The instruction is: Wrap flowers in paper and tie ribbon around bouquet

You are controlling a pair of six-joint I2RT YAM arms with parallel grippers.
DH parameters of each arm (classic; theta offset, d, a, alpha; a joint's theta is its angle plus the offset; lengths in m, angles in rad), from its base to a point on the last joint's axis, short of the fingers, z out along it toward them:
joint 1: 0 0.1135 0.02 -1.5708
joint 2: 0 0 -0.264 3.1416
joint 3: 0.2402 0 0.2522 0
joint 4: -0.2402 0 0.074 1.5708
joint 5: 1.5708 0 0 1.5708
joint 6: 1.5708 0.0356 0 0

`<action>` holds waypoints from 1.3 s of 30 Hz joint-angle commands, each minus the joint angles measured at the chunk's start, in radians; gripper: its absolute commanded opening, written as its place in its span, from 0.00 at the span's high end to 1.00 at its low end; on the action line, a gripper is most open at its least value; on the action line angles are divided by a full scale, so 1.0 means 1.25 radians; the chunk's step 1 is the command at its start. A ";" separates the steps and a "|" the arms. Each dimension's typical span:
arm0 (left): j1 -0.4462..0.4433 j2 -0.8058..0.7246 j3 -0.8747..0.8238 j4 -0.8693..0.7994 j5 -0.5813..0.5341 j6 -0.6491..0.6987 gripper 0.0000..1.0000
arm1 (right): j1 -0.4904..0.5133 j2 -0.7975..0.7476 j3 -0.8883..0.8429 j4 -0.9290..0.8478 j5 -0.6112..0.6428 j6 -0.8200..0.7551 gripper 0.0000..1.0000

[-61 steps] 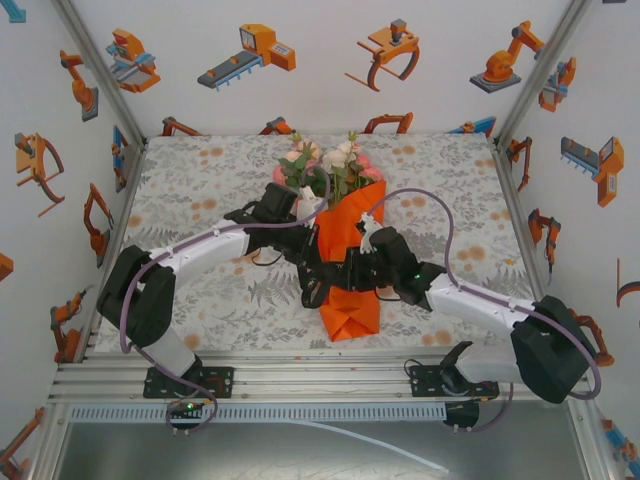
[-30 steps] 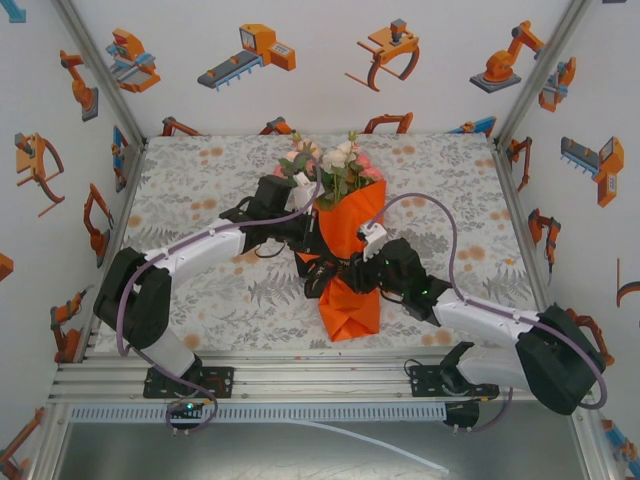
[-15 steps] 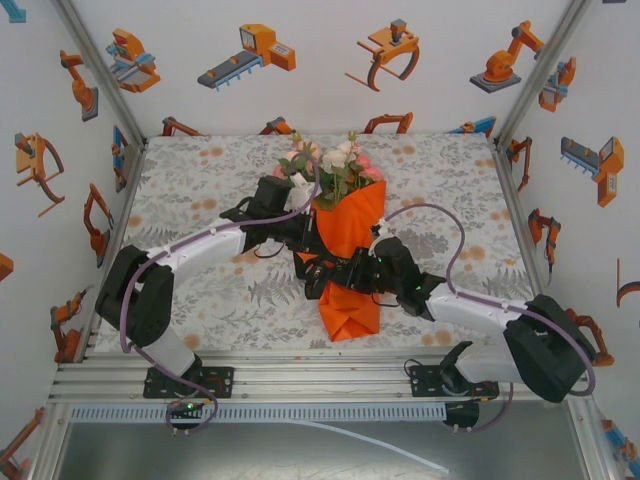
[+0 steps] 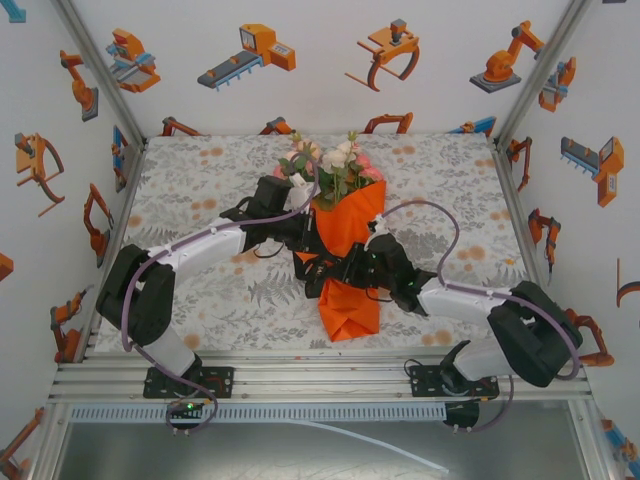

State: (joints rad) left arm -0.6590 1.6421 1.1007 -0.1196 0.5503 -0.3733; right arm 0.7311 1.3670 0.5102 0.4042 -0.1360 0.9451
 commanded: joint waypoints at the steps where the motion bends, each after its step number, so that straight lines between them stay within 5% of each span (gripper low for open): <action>1: 0.008 0.008 -0.013 0.013 0.015 -0.004 0.99 | 0.007 0.007 0.020 0.032 0.022 -0.025 0.82; 8: 0.016 0.004 -0.016 0.011 0.016 -0.004 0.99 | 0.007 -0.042 0.007 0.000 0.014 -0.052 1.00; 24: 0.030 -0.007 -0.009 0.001 0.014 -0.001 0.99 | 0.007 -0.215 0.011 -0.341 -0.002 -0.208 1.00; 34: 0.031 -0.001 -0.013 0.010 0.039 -0.004 0.99 | 0.009 -0.290 0.009 -0.360 0.020 -0.300 1.00; 39: 0.025 -0.007 -0.030 0.077 0.127 -0.010 0.98 | 0.041 -0.280 0.029 -0.328 -0.017 -0.402 1.00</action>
State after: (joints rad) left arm -0.6281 1.6424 1.0836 -0.0902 0.6273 -0.3740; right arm 0.7540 1.0119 0.5079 -0.0109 -0.1375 0.5495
